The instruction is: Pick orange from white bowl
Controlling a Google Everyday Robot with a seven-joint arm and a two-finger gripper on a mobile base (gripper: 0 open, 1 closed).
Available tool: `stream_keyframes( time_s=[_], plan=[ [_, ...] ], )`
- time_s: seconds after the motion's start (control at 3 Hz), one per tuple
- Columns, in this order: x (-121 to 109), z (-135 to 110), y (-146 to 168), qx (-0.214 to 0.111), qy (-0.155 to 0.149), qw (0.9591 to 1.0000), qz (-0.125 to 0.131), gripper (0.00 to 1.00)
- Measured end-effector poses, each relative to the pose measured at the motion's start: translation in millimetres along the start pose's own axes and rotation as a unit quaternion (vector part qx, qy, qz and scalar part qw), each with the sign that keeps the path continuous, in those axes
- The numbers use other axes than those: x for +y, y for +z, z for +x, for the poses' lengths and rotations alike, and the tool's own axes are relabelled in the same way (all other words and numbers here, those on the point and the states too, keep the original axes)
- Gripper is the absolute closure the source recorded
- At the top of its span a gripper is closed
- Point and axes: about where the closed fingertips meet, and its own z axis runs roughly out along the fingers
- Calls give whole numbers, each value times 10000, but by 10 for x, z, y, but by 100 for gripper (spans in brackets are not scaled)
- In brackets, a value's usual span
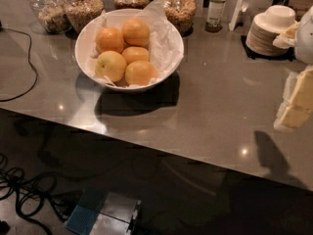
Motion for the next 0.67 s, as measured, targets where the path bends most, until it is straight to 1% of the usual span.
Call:
stream_keyframes(
  time_s=[0.33, 0.67],
  plan=[
    [-1, -3, 0, -3, -2, 10000, 0, 0],
    [-68, -158, 26, -167, -128, 9998, 0, 0]
  ],
)
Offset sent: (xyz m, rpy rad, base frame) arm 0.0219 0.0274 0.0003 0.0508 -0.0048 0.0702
